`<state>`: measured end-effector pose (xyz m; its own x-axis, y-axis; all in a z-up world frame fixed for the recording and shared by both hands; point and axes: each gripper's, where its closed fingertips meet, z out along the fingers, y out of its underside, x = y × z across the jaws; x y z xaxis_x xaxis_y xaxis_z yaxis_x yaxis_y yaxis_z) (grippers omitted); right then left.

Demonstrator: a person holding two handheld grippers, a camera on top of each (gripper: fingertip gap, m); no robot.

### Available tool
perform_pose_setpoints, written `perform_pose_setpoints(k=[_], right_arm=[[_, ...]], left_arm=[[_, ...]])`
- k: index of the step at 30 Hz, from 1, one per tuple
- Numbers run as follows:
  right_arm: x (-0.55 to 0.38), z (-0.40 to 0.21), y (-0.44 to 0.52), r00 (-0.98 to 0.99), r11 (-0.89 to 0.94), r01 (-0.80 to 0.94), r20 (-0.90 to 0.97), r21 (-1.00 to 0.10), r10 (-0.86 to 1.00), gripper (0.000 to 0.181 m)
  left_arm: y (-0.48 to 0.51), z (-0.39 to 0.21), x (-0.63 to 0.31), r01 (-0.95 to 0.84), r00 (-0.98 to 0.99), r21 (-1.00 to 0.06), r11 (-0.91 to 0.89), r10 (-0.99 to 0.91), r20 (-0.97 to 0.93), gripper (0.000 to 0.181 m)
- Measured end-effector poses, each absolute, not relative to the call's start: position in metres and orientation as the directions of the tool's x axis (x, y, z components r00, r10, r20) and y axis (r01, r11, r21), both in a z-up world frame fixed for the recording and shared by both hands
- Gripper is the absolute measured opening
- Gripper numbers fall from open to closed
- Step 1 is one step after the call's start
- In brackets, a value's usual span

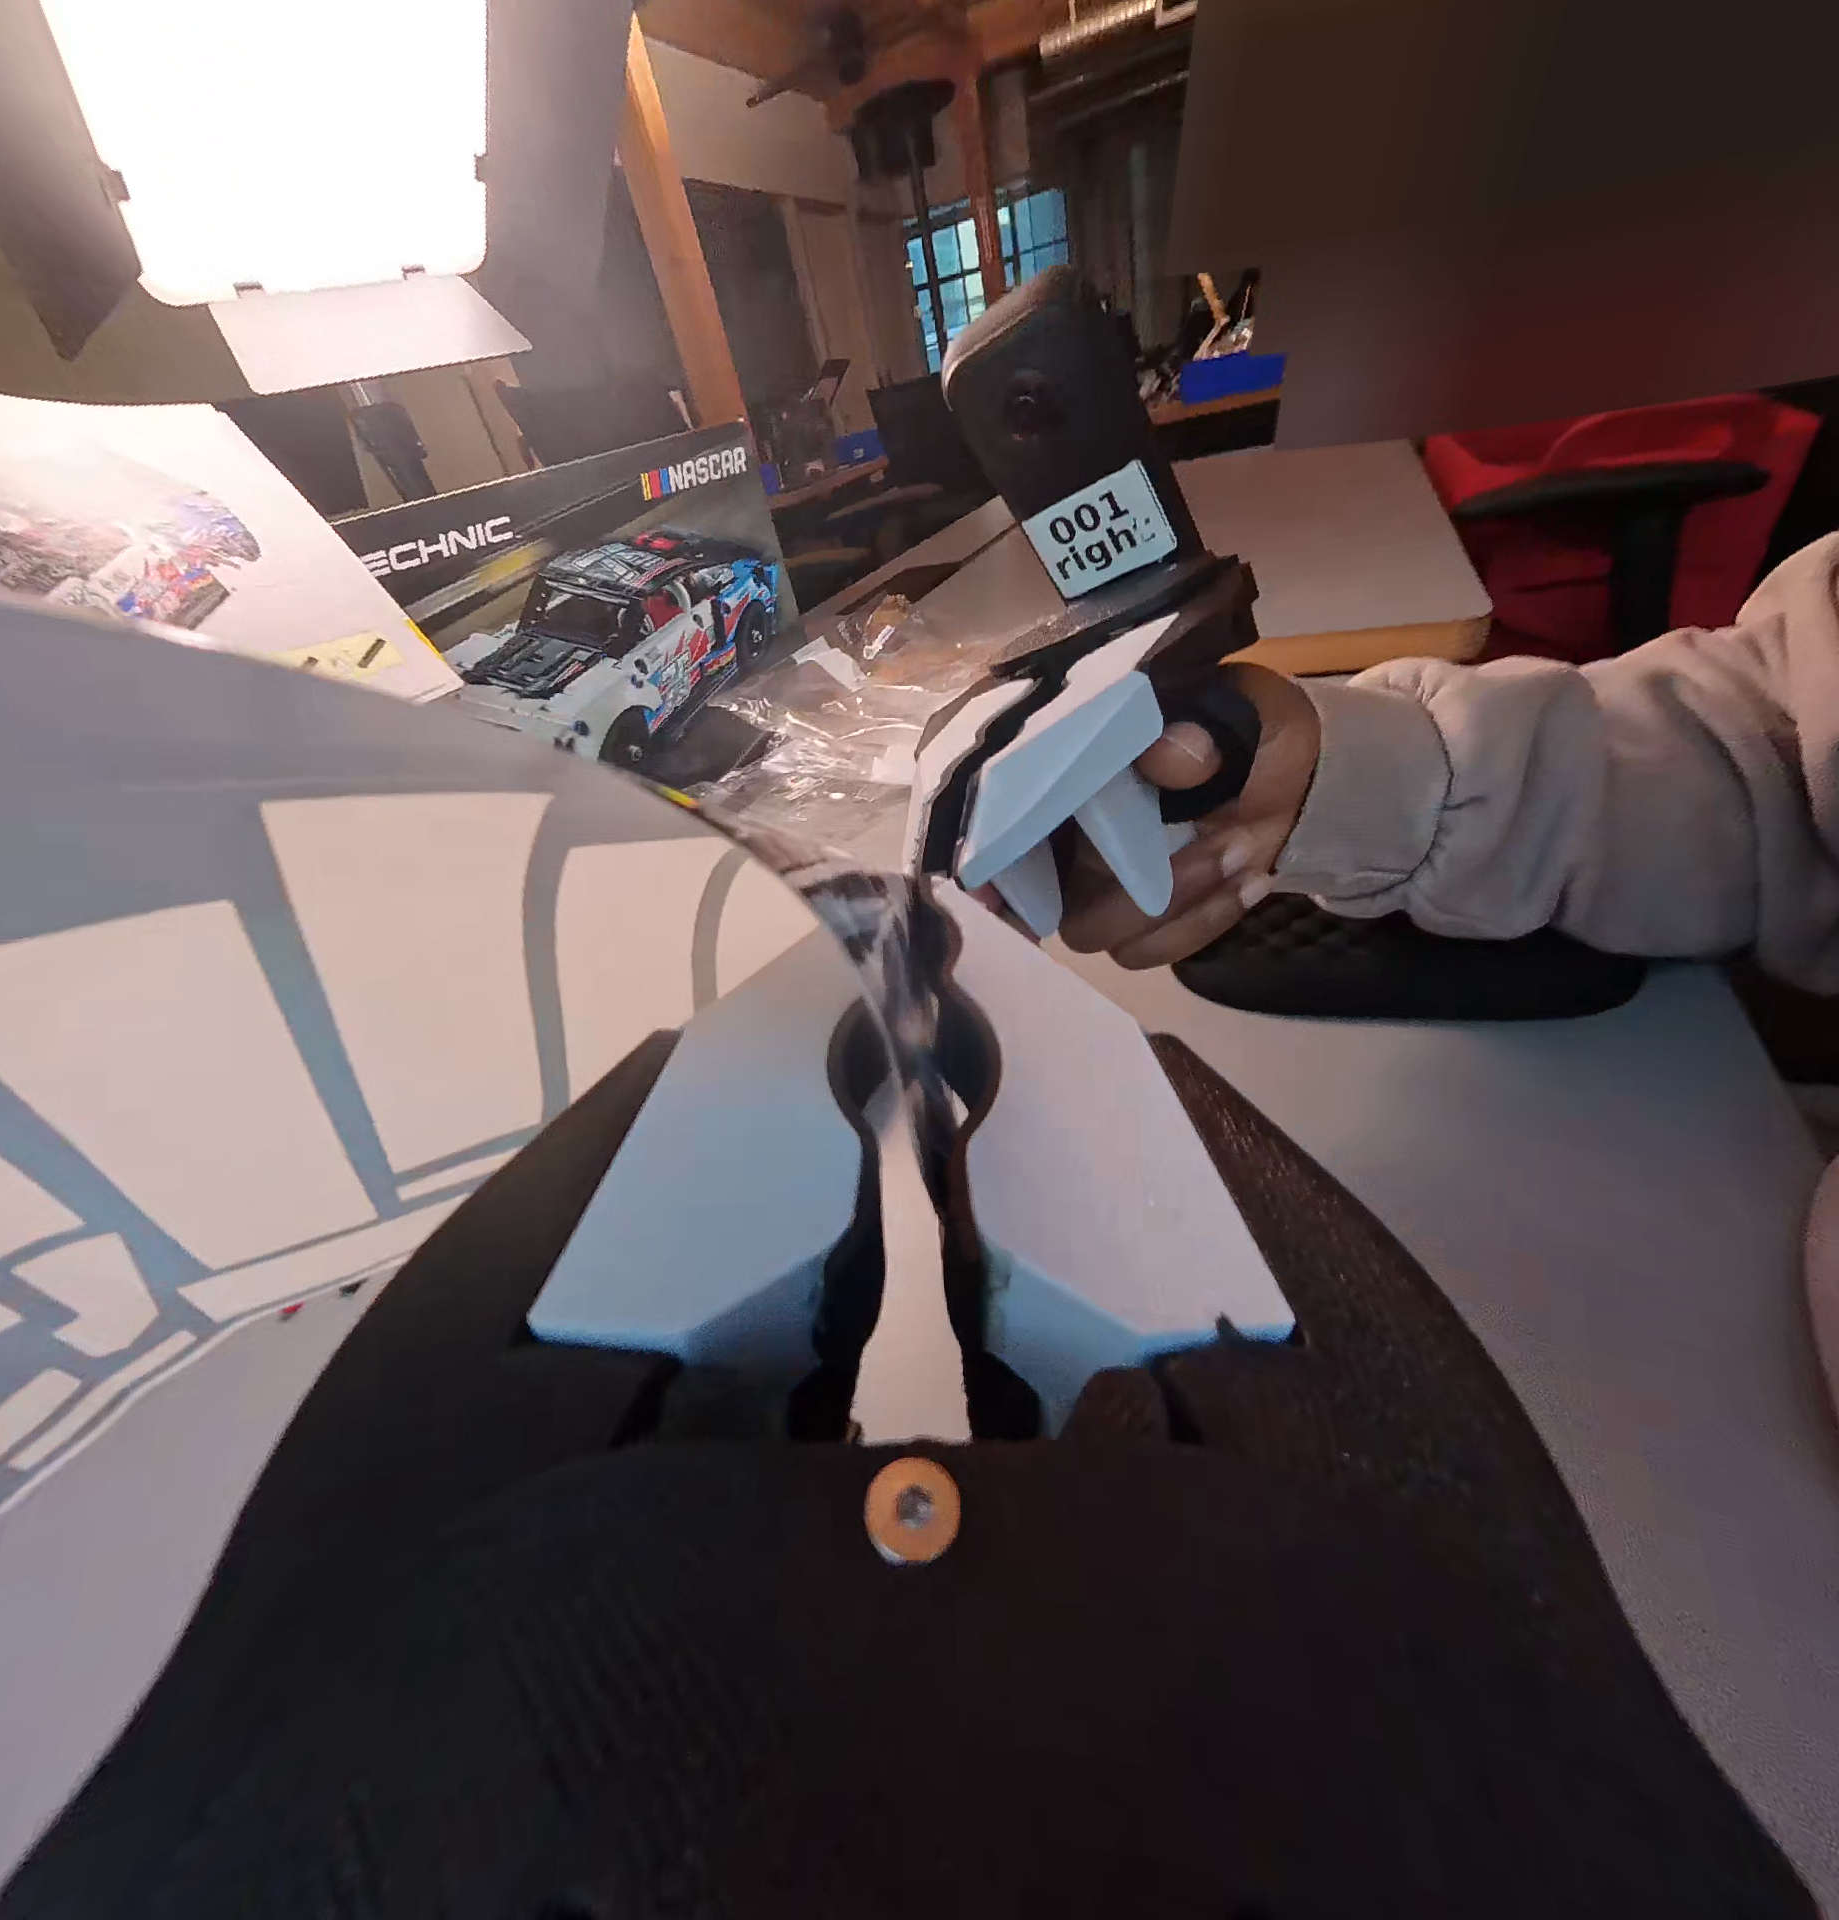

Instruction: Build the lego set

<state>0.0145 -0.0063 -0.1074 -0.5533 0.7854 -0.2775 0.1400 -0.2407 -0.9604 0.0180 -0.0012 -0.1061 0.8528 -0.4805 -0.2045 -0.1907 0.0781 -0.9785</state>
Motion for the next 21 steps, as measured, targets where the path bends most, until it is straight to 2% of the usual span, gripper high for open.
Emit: perform_pose_setpoints(k=[4, 11, 21], right_arm=[[0.015, -0.110, -0.003, -0.546, -0.222, 0.147, -0.266, -0.964, 0.794, 0.000], [0.015, -0.112, 0.000, -0.529, -0.189, 0.136, -0.233, -0.972, 0.816, 0.000], [0.027, -0.088, 0.038, -0.478, -0.332, 0.044, -0.312, -0.942, 0.821, 0.000]], left_arm=[[-0.001, -0.110, 0.020, -0.294, 0.843, -0.952, 0.084, -0.447, -0.300, 0.000], [-0.001, -0.112, 0.020, -0.307, 0.840, -0.948, 0.081, -0.446, -0.310, 0.000], [-0.002, -0.106, -0.014, -0.065, 0.873, -0.998, -0.018, -0.486, -0.048, 0.000]])
